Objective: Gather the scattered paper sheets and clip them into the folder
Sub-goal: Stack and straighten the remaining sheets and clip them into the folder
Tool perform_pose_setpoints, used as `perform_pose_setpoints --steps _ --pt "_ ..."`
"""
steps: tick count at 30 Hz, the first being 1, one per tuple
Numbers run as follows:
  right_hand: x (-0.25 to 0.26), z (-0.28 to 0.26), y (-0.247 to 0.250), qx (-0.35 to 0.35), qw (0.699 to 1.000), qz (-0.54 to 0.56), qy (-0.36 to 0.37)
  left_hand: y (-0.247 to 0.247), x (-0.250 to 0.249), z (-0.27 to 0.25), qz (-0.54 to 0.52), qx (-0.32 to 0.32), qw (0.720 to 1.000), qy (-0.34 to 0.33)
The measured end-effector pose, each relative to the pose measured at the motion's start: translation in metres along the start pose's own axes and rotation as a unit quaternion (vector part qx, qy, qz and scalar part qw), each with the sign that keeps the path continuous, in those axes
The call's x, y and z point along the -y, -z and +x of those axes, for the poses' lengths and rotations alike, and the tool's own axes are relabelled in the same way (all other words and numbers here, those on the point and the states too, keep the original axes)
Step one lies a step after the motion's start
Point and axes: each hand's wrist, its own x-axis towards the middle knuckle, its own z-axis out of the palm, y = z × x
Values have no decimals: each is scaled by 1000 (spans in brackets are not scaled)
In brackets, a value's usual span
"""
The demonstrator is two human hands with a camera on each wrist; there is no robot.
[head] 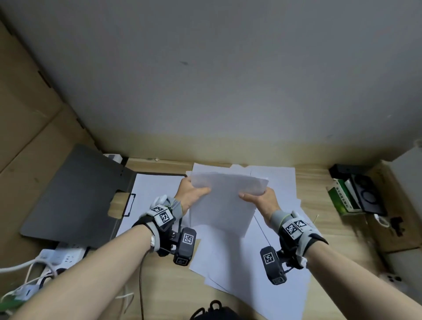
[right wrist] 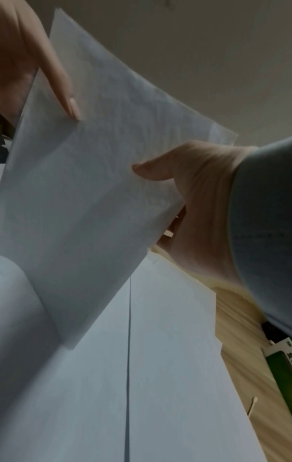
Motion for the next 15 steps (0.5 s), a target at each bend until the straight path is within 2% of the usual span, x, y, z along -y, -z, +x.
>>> perform_pose_setpoints --steps 4,11,15 --pt "5 6 -7 -6 1000 13 -6 6 3 5 -11 -2 1000 10" --pt "18 17 -25 18 999 46 3 20 -7 13 -32 0 999 -11" --pt "-14 24 -28 36 997 -21 -59 28 18 14 26 -20 998 44"
